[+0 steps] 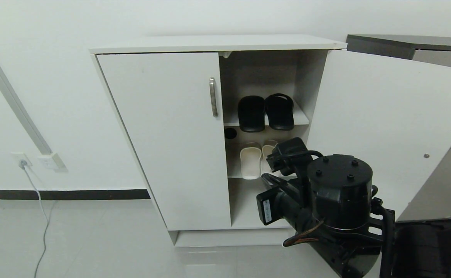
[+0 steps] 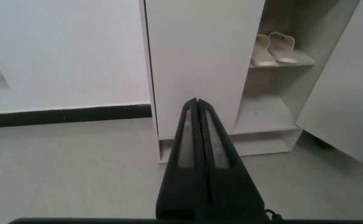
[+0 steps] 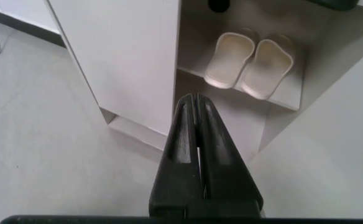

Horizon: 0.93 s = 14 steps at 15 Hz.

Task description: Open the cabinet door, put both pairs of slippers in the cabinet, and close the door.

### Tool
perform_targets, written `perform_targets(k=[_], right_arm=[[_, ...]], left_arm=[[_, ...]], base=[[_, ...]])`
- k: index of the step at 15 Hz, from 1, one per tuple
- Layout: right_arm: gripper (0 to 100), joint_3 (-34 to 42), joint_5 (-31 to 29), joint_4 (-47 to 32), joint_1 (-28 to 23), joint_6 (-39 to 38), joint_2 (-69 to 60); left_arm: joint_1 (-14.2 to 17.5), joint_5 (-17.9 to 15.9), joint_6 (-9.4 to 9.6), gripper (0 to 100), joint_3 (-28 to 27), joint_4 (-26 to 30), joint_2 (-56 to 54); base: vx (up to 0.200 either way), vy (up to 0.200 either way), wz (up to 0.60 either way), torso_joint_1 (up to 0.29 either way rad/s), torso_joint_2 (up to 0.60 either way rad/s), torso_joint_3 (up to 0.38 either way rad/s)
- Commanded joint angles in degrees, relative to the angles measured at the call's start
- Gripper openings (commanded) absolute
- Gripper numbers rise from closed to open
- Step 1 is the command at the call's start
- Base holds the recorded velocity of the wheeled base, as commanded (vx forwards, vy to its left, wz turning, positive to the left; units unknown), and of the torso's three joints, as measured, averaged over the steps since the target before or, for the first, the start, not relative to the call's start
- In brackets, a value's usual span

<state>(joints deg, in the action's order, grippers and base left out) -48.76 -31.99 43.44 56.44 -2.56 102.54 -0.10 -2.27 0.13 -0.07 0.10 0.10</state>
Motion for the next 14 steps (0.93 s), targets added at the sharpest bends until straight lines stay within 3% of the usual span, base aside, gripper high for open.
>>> perform_targets(k=[1, 6, 9, 14], right_arm=[[0, -0.02, 0.00, -0.02, -0.10, 0.01, 0.30], [0, -0.02, 0.00, -0.11, -0.54, 0.01, 0.65], [0, -0.02, 0.00, -0.11, -0.54, 0.01, 0.65], [0, -0.02, 0.00, -0.02, -0.46, 0.01, 0.65]], left_arm=[[0.01, -0.02, 0.04, 0, 0.07, -0.01, -0.01], [0.01, -0.02, 0.04, 0, 0.07, -0.01, -0.01], [0.01, -0.02, 0.04, 0, 0.07, -0.01, -0.01], [0.01, -0.02, 0.04, 0, -0.01, -0.01, -0.01]], base=[[0.000, 0.000, 0.00, 0.000, 0.00, 0.000], [0.000, 0.000, 0.00, 0.000, -0.04, -0.043], [0.000, 0.000, 0.00, 0.017, -0.22, -0.342], [0.000, 0.000, 0.00, 0.071, -0.52, -0.359]])
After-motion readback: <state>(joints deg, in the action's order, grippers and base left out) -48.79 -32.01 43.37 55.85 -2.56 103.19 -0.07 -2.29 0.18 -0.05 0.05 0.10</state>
